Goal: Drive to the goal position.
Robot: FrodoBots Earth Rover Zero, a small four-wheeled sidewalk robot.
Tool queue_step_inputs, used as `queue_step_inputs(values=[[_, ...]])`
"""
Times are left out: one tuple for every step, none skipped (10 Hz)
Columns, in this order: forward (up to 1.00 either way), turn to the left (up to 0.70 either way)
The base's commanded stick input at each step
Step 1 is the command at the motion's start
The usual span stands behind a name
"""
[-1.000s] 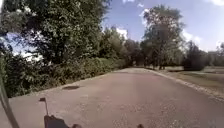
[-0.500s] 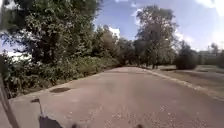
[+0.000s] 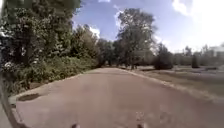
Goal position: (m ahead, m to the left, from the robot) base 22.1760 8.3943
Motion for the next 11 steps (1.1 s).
queue_step_inputs(values=[[0.70,0.00],[0.70,0.00],[0.70,0.00],[0.70,0.00],[0.70,0.00],[0.70,0.00],[0.70,0.00],[0.70,0.00],[0.70,0.00],[0.70,0.00],[0.70,0.00]])
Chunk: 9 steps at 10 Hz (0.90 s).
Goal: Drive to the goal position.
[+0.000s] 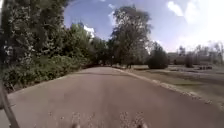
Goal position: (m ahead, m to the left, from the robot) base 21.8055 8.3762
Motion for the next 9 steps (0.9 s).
queue_step_inputs(values=[[0.70,0.00],[0.70,0.00],[0.70,0.00],[0.70,0.00],[0.70,0.00],[0.70,0.00],[0.70,0.00],[0.70,0.00],[0.70,0.00]])
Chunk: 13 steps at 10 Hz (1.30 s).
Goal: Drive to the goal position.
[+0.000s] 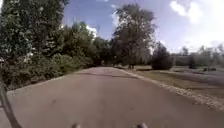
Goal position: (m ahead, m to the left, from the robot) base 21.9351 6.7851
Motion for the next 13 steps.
queue_step_inputs(values=[[0.70,0.00],[0.70,0.00],[0.70,0.00],[0.70,0.00],[0.70,0.00],[0.70,0.00],[0.70,0.00],[0.70,0.00],[0.70,0.00],[0.70,0.00],[0.70,0.00],[0.70,0.00],[0.70,0.00]])
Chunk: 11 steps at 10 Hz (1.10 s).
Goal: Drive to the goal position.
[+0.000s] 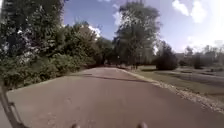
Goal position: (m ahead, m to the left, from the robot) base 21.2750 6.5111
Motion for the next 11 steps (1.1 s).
queue_step_inputs(values=[[0.70,0.00],[0.70,0.00],[0.70,0.00],[0.70,0.00],[0.70,0.00],[0.70,0.00],[0.70,0.00],[0.70,0.00],[0.70,0.00],[0.70,0.00],[0.70,0.00]])
